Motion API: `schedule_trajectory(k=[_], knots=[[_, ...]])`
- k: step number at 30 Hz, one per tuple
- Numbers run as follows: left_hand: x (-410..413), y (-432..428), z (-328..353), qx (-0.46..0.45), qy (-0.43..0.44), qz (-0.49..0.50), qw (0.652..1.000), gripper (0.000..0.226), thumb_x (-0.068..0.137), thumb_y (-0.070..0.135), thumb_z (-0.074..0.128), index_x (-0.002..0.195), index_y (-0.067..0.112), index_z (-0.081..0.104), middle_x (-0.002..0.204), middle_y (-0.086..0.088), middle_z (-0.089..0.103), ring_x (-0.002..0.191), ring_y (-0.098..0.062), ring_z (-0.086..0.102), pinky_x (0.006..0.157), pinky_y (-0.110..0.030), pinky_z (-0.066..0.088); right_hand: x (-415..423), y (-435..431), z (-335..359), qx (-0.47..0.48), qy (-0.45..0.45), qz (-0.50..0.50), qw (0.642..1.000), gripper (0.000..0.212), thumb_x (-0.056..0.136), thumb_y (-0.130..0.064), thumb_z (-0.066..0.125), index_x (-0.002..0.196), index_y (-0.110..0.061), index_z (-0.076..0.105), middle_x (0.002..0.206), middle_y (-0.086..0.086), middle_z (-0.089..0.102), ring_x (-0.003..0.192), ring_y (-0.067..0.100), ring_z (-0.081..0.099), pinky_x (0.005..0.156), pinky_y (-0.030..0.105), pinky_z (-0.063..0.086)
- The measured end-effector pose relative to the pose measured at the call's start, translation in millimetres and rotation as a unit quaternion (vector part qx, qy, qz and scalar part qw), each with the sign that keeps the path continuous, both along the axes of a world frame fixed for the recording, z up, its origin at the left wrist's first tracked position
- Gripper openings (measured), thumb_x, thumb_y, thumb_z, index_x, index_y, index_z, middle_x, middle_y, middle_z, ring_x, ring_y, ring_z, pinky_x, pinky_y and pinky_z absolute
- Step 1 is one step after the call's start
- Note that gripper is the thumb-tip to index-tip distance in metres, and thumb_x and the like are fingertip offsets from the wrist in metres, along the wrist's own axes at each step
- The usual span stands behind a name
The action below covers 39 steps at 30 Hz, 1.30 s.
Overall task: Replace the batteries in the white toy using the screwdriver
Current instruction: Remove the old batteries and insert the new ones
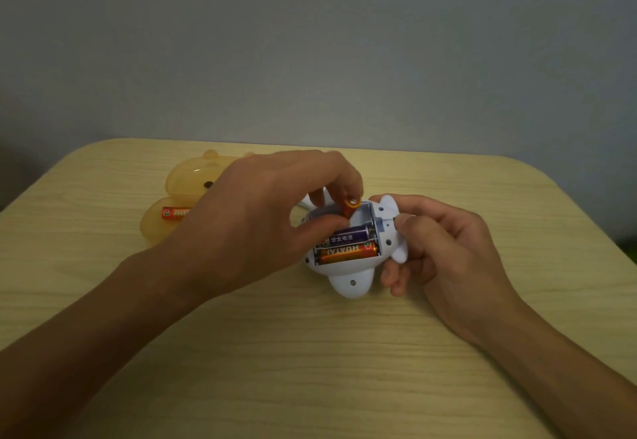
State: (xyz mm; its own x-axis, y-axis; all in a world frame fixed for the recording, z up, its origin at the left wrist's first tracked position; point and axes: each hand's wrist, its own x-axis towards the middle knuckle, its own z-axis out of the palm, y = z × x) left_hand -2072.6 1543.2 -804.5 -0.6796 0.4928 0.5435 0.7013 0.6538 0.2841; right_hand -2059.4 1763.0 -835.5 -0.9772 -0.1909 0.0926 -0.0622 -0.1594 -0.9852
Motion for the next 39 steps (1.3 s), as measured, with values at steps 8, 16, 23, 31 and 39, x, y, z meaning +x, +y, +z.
schedule_trajectory(k=[8,16,23,31,39], knots=[[-0.9,4.5,-7.0,-0.034,0.062,-0.012,0.997,0.024,0.095,0.036,0.065,0.111,0.025,0.080,0.098,0.005,0.073,0.083,-0.014,0.065,0.061,-0.039,0.057,1.2,-0.5,-0.7,0.007,0.012,0.002,1.000,0.027,0.086,-0.011,0.056,0.098,-0.014,0.080,0.061,0.026,0.067,0.041,0.027,0.063,0.039,0.027,0.050],[-3.6,3.3,-8.2,-0.035,0.066,-0.015,0.997,0.026,0.093,0.037,0.063,0.096,0.022,0.084,0.098,0.002,0.075,0.079,-0.015,0.065,0.060,-0.040,0.057,3.8,-1.1,0.1,0.019,0.023,0.010,0.999,0.028,0.089,-0.010,0.054,0.101,-0.015,0.078,0.056,0.019,0.069,0.041,0.025,0.065,0.040,0.027,0.052],[-4.0,3.9,-9.1,-0.047,0.070,-0.018,0.996,0.025,0.093,0.037,0.062,0.091,0.023,0.083,0.098,0.004,0.072,0.079,-0.016,0.064,0.061,-0.040,0.056,5.3,-1.1,-0.2,0.026,0.028,0.007,0.999,0.027,0.087,-0.009,0.055,0.099,-0.014,0.079,0.058,0.025,0.067,0.041,0.029,0.064,0.039,0.029,0.052],[-23.2,-13.4,-4.0,0.090,0.006,0.023,0.996,0.019,0.097,0.028,0.065,0.111,0.021,0.077,0.100,0.011,0.073,0.084,-0.001,0.064,0.070,-0.012,0.046,2.0,2.8,-0.2,-0.009,0.011,-0.047,0.999,0.030,0.082,-0.010,0.053,0.091,-0.014,0.082,0.051,0.014,0.063,0.035,0.022,0.058,0.035,0.025,0.045],[-46.0,-21.9,-18.4,-0.143,-0.067,0.108,0.982,0.055,0.092,0.041,0.056,0.147,0.034,0.051,0.146,0.009,0.060,0.135,-0.014,0.050,0.109,-0.036,0.026,4.2,7.1,-1.7,0.023,0.013,-0.083,0.996,0.029,0.086,-0.006,0.053,0.087,-0.011,0.082,0.049,0.015,0.059,0.034,0.024,0.055,0.036,0.024,0.043]])
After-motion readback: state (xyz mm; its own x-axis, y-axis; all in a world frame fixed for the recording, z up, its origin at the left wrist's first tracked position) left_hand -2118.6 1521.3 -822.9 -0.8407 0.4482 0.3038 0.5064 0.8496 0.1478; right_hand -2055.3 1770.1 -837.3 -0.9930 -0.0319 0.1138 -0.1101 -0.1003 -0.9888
